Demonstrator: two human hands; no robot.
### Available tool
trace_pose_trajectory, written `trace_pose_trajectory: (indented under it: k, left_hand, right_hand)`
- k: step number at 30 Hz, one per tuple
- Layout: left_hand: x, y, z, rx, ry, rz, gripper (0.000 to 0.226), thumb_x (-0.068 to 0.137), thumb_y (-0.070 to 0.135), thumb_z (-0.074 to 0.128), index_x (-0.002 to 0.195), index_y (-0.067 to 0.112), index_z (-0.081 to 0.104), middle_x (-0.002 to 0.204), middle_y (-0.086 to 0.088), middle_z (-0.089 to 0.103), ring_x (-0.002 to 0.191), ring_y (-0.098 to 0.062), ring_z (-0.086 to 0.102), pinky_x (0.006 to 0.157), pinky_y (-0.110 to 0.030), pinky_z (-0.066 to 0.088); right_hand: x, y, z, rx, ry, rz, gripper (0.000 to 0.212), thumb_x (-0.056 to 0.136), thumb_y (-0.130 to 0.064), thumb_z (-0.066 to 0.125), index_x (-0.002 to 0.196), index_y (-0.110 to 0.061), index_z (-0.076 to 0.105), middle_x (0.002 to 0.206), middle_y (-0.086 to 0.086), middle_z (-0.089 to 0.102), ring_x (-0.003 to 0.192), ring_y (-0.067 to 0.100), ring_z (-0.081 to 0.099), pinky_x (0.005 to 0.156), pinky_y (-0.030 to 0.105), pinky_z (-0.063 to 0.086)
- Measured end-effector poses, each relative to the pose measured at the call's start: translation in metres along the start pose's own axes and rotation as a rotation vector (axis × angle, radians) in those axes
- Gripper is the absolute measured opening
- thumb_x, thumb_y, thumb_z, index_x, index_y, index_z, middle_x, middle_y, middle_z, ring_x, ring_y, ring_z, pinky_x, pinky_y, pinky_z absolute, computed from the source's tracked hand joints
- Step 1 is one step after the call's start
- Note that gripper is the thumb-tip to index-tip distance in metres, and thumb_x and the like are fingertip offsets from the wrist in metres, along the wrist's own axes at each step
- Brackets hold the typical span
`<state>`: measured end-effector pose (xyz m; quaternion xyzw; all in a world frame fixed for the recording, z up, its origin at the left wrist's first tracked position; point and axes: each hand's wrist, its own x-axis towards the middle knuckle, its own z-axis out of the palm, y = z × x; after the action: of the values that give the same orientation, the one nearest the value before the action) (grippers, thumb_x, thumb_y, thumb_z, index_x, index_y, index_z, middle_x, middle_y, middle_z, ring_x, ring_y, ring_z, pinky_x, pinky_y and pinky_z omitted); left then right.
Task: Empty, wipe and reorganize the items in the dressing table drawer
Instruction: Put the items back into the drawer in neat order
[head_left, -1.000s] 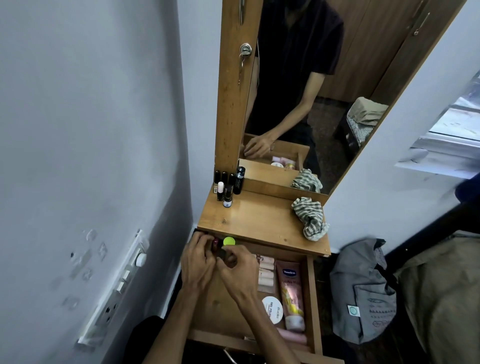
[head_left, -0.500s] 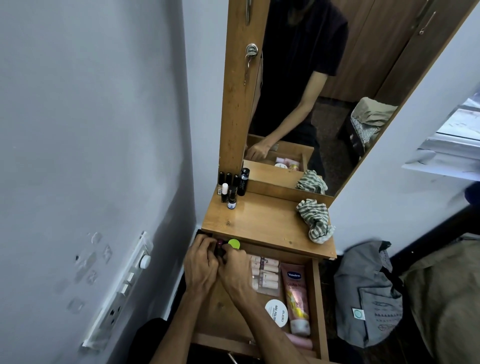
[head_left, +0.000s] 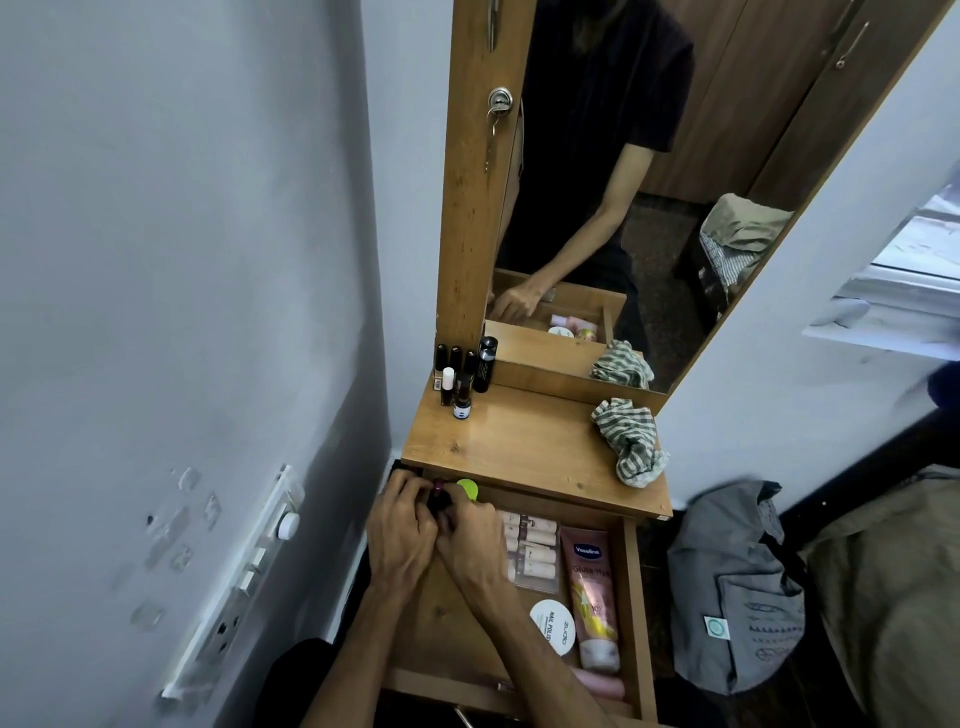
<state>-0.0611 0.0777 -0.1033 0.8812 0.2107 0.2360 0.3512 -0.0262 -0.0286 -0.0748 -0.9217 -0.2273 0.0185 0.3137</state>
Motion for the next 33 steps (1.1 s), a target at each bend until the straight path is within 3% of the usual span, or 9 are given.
trace_pose_trajectory:
  k: [4, 9, 10, 13, 16, 21, 26, 29, 33]
  left_hand:
    - [0.000, 0.001, 0.000, -0.019, 0.009, 0.015, 0.033, 0.082, 0.027, 0.038, 0.095, 0.018, 0.066, 0.106, 0.004, 0.062, 0.087, -0.017, 0.061, 0.075, -0.037, 0.054]
    - [0.000, 0.004, 0.001, 0.034, 0.040, 0.022, 0.023, 0.080, 0.018, 0.047, 0.092, 0.017, 0.067, 0.102, 0.003, 0.061, 0.084, -0.019, 0.060, 0.070, -0.032, 0.049]
    - [-0.001, 0.004, 0.002, 0.044, 0.043, 0.016, 0.022, 0.079, 0.016, 0.049, 0.092, 0.017, 0.067, 0.103, 0.003, 0.061, 0.084, -0.020, 0.060, 0.070, -0.032, 0.049]
    - [-0.001, 0.004, 0.003, 0.066, 0.034, 0.001, 0.024, 0.077, 0.014, 0.050, 0.093, 0.016, 0.067, 0.104, 0.002, 0.061, 0.084, -0.021, 0.060, 0.072, -0.032, 0.049]
    - [0.000, 0.005, 0.003, 0.069, 0.028, -0.010, 0.024, 0.077, 0.014, 0.051, 0.093, 0.015, 0.068, 0.106, 0.001, 0.061, 0.086, -0.023, 0.060, 0.075, -0.035, 0.051]
    - [0.000, 0.006, 0.003, 0.064, 0.034, -0.021, 0.025, 0.078, 0.015, 0.050, 0.095, 0.017, 0.068, 0.107, 0.001, 0.062, 0.088, -0.022, 0.061, 0.076, -0.035, 0.051]
    - [0.000, 0.005, 0.003, 0.060, 0.027, -0.028, 0.025, 0.078, 0.015, 0.050, 0.096, 0.016, 0.067, 0.108, 0.000, 0.063, 0.089, -0.023, 0.061, 0.079, -0.036, 0.051]
    - [0.000, 0.005, 0.003, 0.061, 0.034, -0.021, 0.023, 0.078, 0.015, 0.051, 0.096, 0.016, 0.066, 0.107, 0.000, 0.063, 0.088, -0.023, 0.061, 0.077, -0.036, 0.051]
    - [0.000, 0.005, 0.001, 0.038, 0.049, -0.016, 0.019, 0.082, 0.016, 0.051, 0.094, 0.019, 0.065, 0.106, 0.003, 0.062, 0.085, -0.022, 0.059, 0.075, -0.036, 0.050]
  right_hand:
    - [0.001, 0.001, -0.019, 0.094, 0.215, -0.030, 0.018, 0.087, -0.017, 0.069, 0.104, -0.020, 0.074, 0.086, 0.000, 0.078, 0.070, 0.019, 0.072, 0.063, 0.026, 0.055]
    - [0.039, -0.016, -0.060, 0.179, 0.449, -0.009, 0.015, 0.091, -0.020, 0.073, 0.106, -0.018, 0.074, 0.087, -0.006, 0.075, 0.062, 0.000, 0.061, 0.061, 0.012, 0.052]
    - [0.051, -0.022, -0.068, 0.176, 0.475, 0.003, 0.015, 0.091, -0.023, 0.073, 0.106, -0.018, 0.074, 0.087, -0.008, 0.074, 0.061, 0.000, 0.059, 0.060, 0.014, 0.051]
    - [0.085, -0.036, -0.083, 0.130, 0.437, 0.055, 0.027, 0.089, -0.037, 0.073, 0.110, -0.021, 0.072, 0.092, -0.007, 0.071, 0.075, 0.009, 0.063, 0.068, 0.029, 0.053]
    - [0.107, -0.045, -0.082, 0.078, 0.376, 0.097, 0.039, 0.086, -0.044, 0.073, 0.117, -0.021, 0.071, 0.099, -0.001, 0.070, 0.087, 0.020, 0.066, 0.071, 0.033, 0.050]
    - [0.118, -0.042, -0.069, 0.029, 0.287, 0.130, 0.029, 0.089, -0.032, 0.072, 0.116, -0.022, 0.074, 0.104, 0.004, 0.072, 0.095, 0.026, 0.069, 0.079, 0.036, 0.054]
    - [0.101, -0.031, -0.073, 0.110, 0.311, 0.120, 0.018, 0.088, -0.029, 0.075, 0.105, -0.022, 0.076, 0.096, -0.005, 0.075, 0.083, 0.011, 0.066, 0.068, 0.024, 0.048]
    - [0.075, -0.029, -0.082, 0.213, 0.340, 0.080, 0.007, 0.085, -0.028, 0.075, 0.091, -0.025, 0.077, 0.085, -0.013, 0.073, 0.071, 0.001, 0.064, 0.064, 0.024, 0.053]
    - [0.034, -0.022, -0.088, 0.258, 0.297, 0.023, 0.004, 0.081, -0.027, 0.077, 0.084, -0.028, 0.077, 0.077, -0.016, 0.071, 0.067, 0.000, 0.065, 0.060, 0.019, 0.054]
